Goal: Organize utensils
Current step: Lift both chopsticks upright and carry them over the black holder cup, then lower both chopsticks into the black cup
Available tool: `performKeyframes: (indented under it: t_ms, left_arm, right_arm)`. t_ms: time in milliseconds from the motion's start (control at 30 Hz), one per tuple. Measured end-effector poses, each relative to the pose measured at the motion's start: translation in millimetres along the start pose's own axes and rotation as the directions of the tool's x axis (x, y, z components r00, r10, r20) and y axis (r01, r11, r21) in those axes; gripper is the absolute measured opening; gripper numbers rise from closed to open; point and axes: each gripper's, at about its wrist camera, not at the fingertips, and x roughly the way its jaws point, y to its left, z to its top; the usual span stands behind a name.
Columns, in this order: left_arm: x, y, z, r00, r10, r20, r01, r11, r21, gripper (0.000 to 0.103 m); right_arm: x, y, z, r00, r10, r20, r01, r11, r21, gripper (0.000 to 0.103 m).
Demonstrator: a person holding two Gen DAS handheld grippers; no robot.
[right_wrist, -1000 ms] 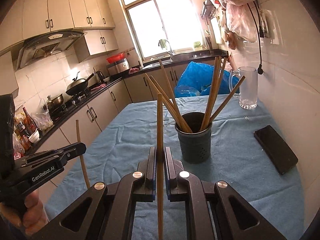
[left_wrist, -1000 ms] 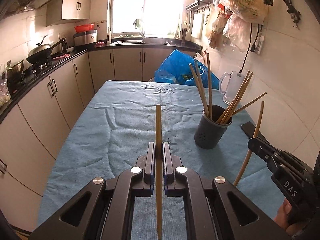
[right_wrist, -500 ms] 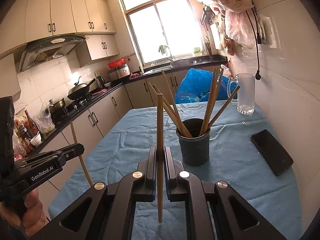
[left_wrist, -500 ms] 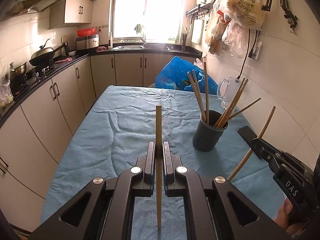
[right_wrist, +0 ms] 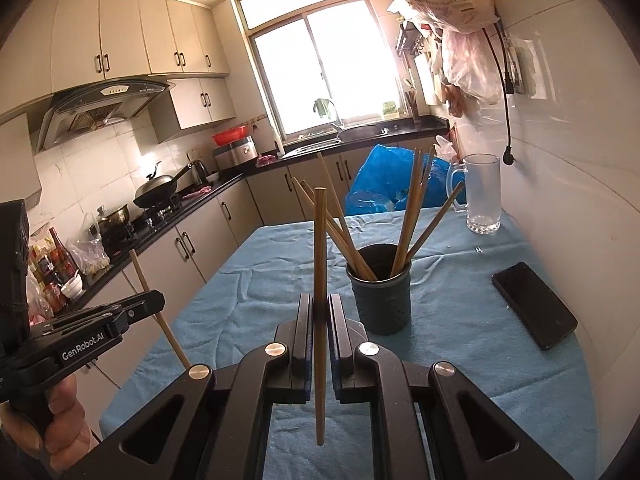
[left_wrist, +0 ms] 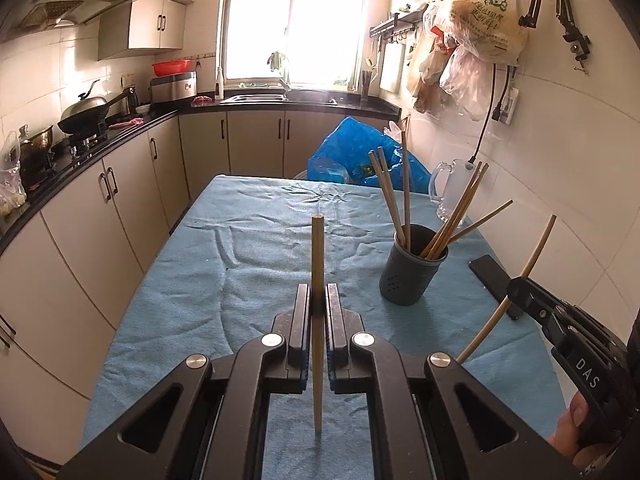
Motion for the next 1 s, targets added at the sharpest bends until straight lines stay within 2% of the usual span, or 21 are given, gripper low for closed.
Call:
performKeyframes:
  t_ms: [300,500,767,1000]
  left_arm:
    - [0,4,14,0.999,-0.035,-0.011,0.034,0.999,-0.024,0.006]
    - [3,-3,36,0.997,-0.074,-0.011,0.074,0.997,-0.03,0.006]
    - [4,-24,99,0.987,-0.149,0.054,0.152,0.988,-0.037,0.006]
    - [27,-47,147,0.979,-0.18,0.098,0.187,0.98,-0.062,0.006]
  right_arm:
    - [-6,-10,8,1.0,-0.01,0.018,0.009,1.0,0.02,0.008]
    - [-9,-21,27,0.998,-0.031,0.05,0.029,0.999,0.035,0.008]
    - [-12,-27,81,0.986,-0.061,0.157,0.056,0.998,0.039,0.008]
    - [10,-27,122,0.969,-0.113,0.222,0.106,0.994,0.04,0.008]
